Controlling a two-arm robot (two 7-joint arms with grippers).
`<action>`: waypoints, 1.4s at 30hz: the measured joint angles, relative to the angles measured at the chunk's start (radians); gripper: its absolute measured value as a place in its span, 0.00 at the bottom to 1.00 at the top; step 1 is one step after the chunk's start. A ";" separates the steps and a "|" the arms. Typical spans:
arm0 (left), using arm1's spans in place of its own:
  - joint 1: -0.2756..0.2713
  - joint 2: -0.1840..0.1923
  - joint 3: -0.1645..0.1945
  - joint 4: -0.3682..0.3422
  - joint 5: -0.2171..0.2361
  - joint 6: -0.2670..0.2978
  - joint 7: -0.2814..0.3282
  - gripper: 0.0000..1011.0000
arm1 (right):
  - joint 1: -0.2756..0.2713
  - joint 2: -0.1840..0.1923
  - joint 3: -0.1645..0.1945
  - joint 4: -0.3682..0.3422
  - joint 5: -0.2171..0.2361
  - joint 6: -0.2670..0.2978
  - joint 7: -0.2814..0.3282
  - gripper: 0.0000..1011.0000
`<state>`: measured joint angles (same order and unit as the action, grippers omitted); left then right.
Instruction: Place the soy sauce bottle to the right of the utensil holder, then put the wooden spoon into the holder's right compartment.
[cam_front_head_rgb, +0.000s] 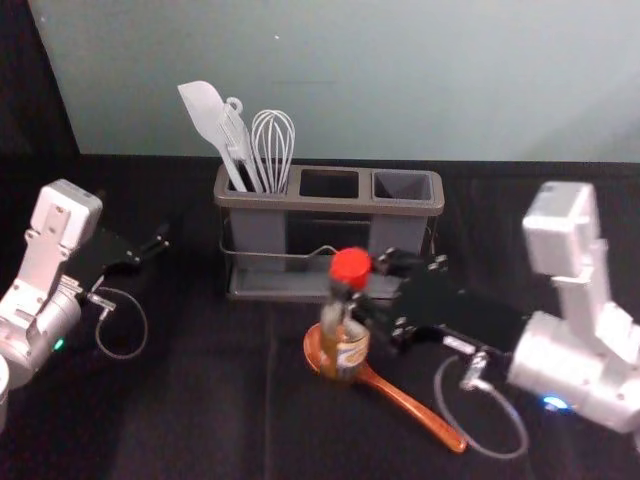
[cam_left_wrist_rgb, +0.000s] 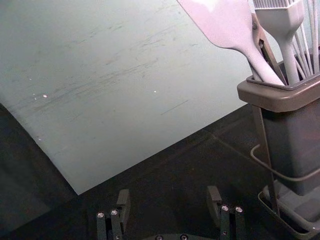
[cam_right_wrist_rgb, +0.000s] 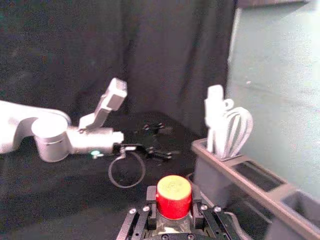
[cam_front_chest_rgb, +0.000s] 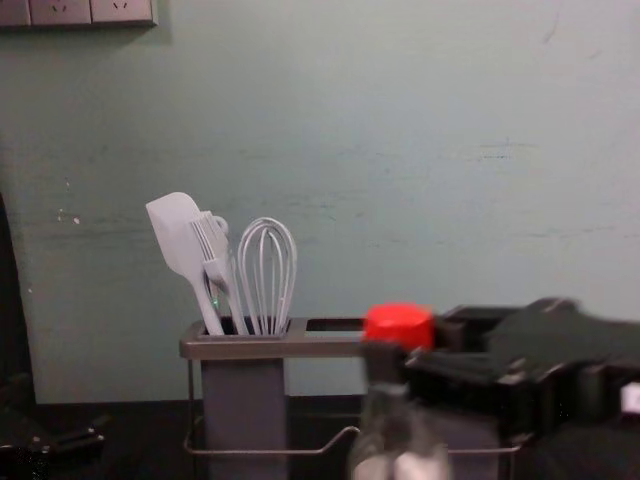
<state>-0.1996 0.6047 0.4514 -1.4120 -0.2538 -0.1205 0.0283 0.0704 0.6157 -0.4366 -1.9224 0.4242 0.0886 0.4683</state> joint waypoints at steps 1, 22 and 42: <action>0.000 0.000 0.000 0.000 0.000 0.000 0.000 0.99 | -0.020 0.013 0.025 -0.016 0.008 -0.008 -0.008 0.38; 0.000 0.000 0.000 0.000 0.000 0.000 0.000 0.99 | -0.244 0.109 0.306 -0.035 0.066 -0.116 -0.055 0.38; 0.000 0.000 0.000 0.000 0.000 0.000 0.000 0.99 | -0.095 0.005 0.294 0.208 -0.008 -0.125 -0.059 0.38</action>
<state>-0.1995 0.6047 0.4514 -1.4120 -0.2539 -0.1205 0.0283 -0.0249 0.6204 -0.1430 -1.7146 0.4166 -0.0365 0.4095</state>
